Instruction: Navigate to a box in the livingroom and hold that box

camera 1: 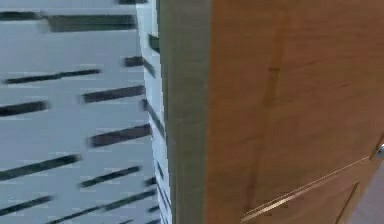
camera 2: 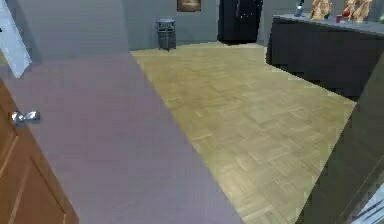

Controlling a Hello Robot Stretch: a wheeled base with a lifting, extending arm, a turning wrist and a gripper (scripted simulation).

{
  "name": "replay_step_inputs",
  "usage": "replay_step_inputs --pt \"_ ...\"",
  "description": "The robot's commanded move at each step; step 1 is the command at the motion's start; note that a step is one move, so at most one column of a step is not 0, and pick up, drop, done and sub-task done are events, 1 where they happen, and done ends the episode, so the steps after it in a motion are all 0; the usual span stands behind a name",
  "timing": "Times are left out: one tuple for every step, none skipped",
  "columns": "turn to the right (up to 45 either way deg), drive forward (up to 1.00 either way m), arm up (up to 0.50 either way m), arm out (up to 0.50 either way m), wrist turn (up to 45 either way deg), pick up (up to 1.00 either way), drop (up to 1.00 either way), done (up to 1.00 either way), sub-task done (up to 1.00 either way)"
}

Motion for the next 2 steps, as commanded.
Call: replay_step_inputs --pt "45.0 0.0 0.0 0.0 0.0 0.0 0.0 0.0 0.0" --pt "24.0 0.0 0.0 0.0 0.0 0.0 0.0 0.0 0.0"
